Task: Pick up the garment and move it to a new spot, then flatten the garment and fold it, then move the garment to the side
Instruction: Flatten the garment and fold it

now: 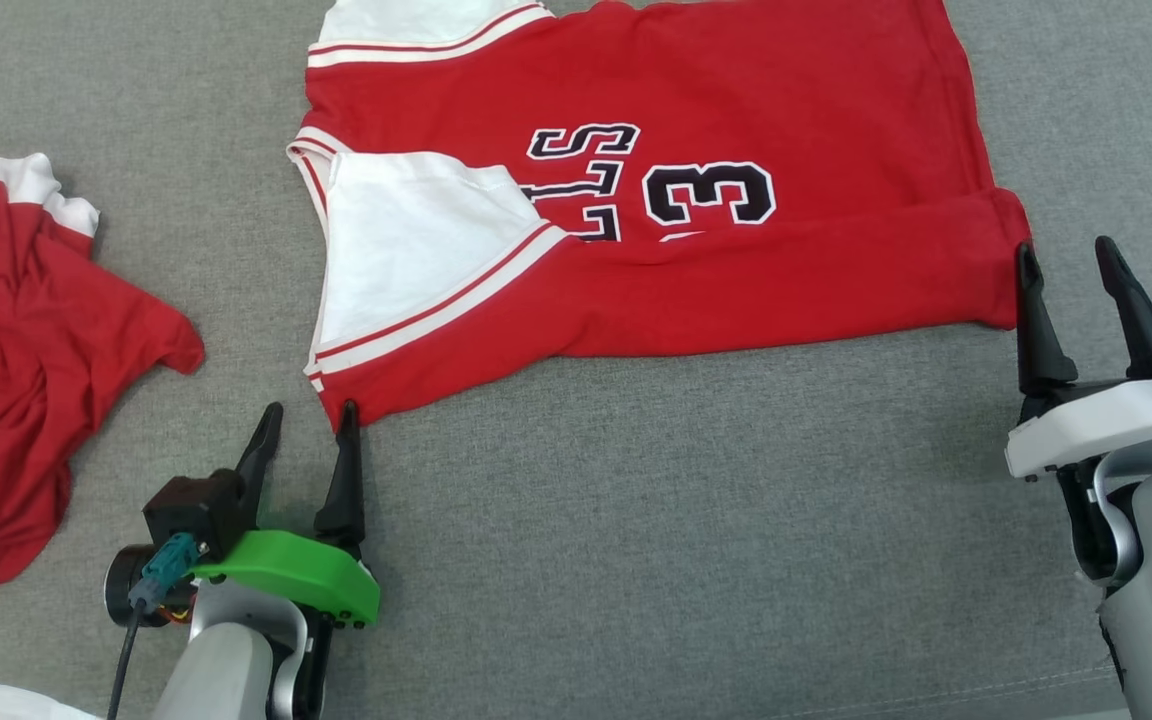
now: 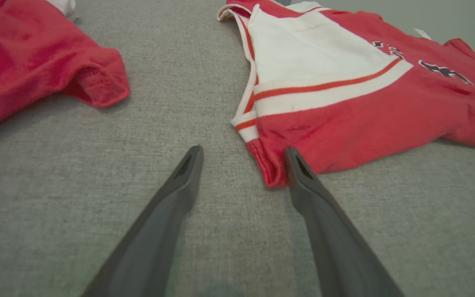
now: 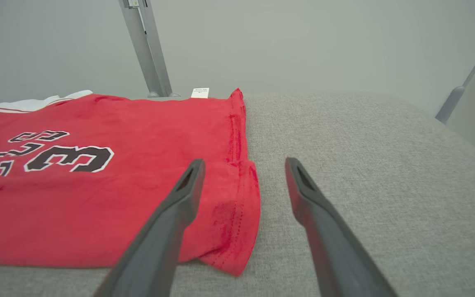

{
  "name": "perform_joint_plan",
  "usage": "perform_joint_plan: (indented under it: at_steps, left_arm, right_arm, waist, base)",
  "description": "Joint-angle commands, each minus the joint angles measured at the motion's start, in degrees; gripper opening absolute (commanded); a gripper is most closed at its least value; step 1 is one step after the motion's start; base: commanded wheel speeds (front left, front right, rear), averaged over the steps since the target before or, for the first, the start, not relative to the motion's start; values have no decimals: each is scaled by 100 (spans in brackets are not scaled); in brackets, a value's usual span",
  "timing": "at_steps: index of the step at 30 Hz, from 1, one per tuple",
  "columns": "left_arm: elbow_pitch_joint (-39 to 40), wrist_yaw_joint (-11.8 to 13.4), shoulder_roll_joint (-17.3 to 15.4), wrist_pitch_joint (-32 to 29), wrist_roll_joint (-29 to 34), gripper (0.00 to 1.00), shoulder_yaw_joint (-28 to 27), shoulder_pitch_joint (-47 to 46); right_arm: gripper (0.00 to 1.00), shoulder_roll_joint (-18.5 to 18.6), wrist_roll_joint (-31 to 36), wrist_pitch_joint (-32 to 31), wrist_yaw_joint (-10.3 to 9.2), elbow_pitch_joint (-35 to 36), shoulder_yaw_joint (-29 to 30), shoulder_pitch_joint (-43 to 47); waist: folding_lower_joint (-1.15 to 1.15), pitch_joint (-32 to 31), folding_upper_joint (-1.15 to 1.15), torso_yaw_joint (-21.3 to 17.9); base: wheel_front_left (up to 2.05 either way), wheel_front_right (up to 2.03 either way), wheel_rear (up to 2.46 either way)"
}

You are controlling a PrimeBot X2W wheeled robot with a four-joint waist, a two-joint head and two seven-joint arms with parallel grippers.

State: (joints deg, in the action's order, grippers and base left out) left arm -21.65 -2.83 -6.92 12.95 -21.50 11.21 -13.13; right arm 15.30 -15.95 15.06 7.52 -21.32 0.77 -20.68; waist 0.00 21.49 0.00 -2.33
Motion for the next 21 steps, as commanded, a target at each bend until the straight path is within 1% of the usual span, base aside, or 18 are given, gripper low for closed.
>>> perform_joint_plan:
  at_steps: [1, 2, 3, 4, 9, 14, 16, 21]
  left_arm:
    - [-75, 37, 4, -47, -57, 77, -8, -103]
    - [-124, 21, 12, -78, -81, 45, 13, -131]
    - [-163, -13, 22, -102, -95, 25, 37, -151]
    - [-191, -65, 36, -114, -110, 0, 90, -171]
    - [-222, -172, 58, -133, -115, 0, 267, -159]
    - [-83, -210, -15, -22, -94, 0, 298, -96]
    - [-37, -210, -45, -10, -76, 0, 319, -83]
    - [80, -209, -123, -71, -46, 0, 365, -138]
  right_arm:
    - [100, -15, -18, 16, -6, -34, -25, 68]
    - [100, -21, -38, 16, -6, -61, -38, 68]
    - [100, -23, -55, 17, -6, -84, -50, 60]
    - [100, -24, -70, 16, -6, -115, -56, 39]
    - [100, -88, -185, 16, -6, -364, -54, 41]
    - [100, -127, -445, 17, -6, -956, -135, -83]
    - [100, -99, -427, 16, -6, -1199, -124, -150]
    - [100, -97, -562, 17, -6, -1597, -267, -336]
  waist:
    - [0, -2, 0, -16]
    - [0, -2, 0, -25]
    - [0, -1, 0, -32]
    - [0, -1, 0, -38]
    - [0, -46, 0, -39]
    - [0, -106, 0, 28]
    - [0, -117, 0, 59]
    - [0, -103, 0, 134]
  base:
    - [0, 0, 0]
    - [0, 0, 0]
    - [0, 0, 0]
    - [0, 0, 0]
    - [0, 0, 0]
    - [0, 0, 0]
    - [0, 0, 0]
    - [0, 0, 0]
